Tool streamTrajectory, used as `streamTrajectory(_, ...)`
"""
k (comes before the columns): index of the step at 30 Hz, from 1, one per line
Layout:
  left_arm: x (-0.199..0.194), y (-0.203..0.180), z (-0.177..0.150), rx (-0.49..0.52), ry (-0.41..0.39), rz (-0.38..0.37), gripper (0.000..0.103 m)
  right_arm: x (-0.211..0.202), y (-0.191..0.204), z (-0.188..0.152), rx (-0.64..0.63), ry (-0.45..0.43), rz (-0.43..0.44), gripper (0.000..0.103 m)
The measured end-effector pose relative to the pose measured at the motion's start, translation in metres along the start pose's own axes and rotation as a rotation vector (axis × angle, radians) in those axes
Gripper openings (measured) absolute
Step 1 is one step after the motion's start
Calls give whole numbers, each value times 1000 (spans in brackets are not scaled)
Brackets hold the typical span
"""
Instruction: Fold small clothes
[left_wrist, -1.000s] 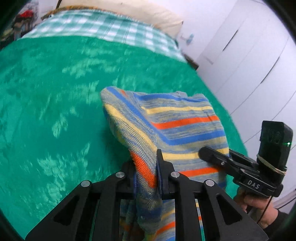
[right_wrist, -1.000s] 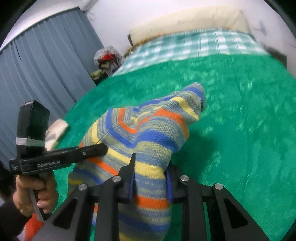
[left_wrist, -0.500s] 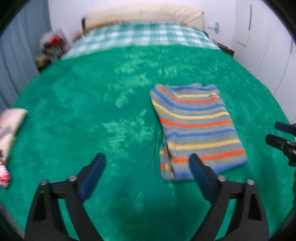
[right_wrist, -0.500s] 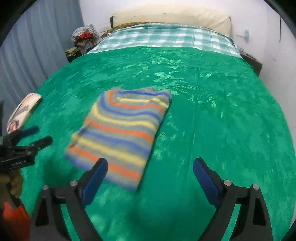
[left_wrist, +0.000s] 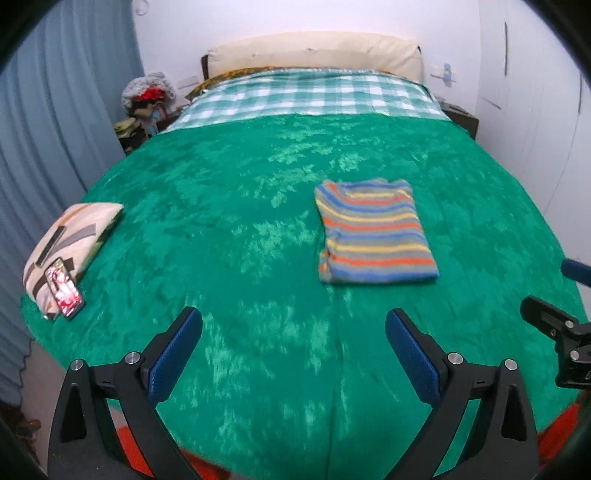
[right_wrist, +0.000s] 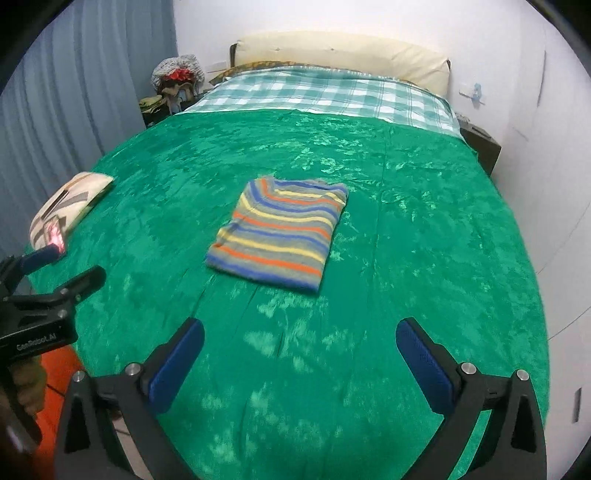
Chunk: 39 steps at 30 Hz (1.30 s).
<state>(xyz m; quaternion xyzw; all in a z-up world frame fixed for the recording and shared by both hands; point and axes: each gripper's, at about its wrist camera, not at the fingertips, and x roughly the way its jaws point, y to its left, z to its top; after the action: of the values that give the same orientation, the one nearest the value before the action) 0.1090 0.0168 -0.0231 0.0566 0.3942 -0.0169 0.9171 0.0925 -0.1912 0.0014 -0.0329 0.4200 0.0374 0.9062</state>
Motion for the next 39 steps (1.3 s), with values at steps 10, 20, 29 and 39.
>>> streamTrajectory(10, -66, -4, -33, 39, 52, 46, 100, -68, 17, -35, -18, 35, -7, 102)
streamTrajectory(20, -116, 4, -60, 14, 42, 48, 100, -136, 28, -75, 24, 39, -62, 102)
streamTrajectory(29, -125, -9, -67, 48, 62, 30, 100, -167, 35, -87, 10, 13, -118, 102)
streamTrajectory(39, -130, -19, -66, 66, 32, 36, 100, -168, 30, -84, 25, -1, -128, 102)
